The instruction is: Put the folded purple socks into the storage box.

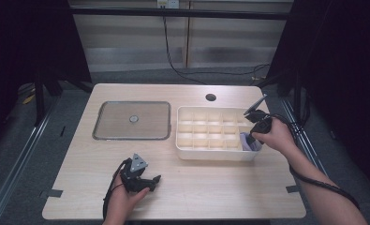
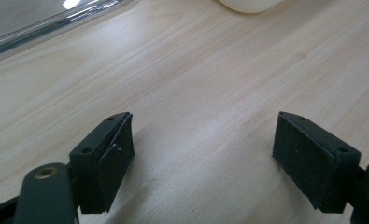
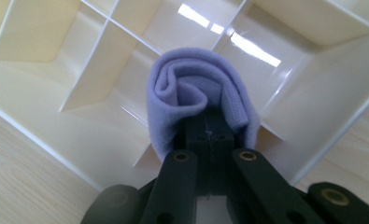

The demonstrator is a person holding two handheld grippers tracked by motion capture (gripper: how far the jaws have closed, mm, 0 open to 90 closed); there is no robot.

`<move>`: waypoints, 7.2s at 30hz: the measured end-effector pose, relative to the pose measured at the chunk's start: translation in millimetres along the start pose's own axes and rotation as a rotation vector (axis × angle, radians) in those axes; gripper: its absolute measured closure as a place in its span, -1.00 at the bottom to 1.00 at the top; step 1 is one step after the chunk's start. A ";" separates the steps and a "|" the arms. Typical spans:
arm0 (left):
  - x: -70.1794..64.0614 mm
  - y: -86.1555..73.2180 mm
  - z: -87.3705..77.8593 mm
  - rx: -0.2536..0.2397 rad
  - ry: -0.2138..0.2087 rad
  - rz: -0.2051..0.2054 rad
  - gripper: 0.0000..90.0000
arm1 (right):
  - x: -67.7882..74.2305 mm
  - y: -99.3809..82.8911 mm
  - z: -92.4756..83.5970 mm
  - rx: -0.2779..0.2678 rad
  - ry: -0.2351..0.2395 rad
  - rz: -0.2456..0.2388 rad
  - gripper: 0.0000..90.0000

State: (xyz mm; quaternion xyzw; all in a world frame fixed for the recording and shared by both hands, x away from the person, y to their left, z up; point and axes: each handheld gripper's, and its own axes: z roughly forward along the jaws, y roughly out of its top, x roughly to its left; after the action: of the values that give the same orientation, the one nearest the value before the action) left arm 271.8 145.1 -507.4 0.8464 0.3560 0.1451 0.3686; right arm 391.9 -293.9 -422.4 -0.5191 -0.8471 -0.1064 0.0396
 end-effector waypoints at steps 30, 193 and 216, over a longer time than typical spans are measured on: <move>-0.1 0.0 0.0 0.002 0.000 0.000 -0.55 | -0.4 -8.3 24.6 0.007 -0.002 0.010 1.00; -2.4 0.4 0.4 0.002 0.014 -0.006 -0.56 | 4.8 -10.3 -29.6 -0.052 -0.031 -0.062 0.32; -2.3 0.4 0.4 0.002 0.014 -0.005 -0.56 | 26.5 -23.5 -48.9 -0.118 0.002 -0.134 -0.14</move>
State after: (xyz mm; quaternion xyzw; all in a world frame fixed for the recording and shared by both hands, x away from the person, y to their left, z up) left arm 270.5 143.1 -507.4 0.8448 0.3608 0.1497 0.3657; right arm 356.9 -292.0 -373.4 -0.4625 -0.8722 -0.1591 0.0023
